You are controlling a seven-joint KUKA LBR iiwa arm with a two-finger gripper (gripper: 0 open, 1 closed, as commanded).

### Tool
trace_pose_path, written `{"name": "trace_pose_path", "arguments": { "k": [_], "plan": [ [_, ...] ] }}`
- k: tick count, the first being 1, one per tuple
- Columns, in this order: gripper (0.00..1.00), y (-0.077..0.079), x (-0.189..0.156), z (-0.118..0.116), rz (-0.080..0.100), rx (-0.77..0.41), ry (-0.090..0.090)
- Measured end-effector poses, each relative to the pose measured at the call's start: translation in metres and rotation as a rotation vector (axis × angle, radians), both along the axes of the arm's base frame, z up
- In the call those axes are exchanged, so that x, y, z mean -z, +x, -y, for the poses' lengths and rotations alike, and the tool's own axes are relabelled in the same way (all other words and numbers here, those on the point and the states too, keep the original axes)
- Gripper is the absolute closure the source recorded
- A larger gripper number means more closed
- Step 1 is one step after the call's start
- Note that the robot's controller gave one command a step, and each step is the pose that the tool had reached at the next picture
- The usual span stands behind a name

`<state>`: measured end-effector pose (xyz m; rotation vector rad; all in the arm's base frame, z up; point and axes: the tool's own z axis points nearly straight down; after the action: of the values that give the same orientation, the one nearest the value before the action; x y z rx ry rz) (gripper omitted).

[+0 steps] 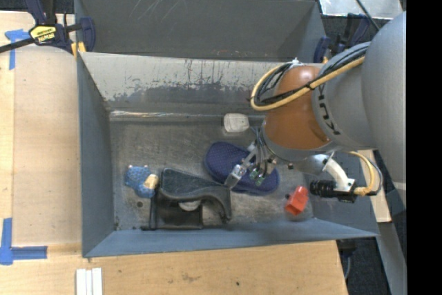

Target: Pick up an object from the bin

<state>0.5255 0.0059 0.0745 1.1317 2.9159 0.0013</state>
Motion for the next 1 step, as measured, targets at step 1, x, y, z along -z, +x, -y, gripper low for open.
{"name": "trace_pose_path", "arguments": {
  "k": [1],
  "plan": [
    [0.0, 0.002, -0.0021, 0.0012, -0.006, -0.001, 0.002]
  ]
}}
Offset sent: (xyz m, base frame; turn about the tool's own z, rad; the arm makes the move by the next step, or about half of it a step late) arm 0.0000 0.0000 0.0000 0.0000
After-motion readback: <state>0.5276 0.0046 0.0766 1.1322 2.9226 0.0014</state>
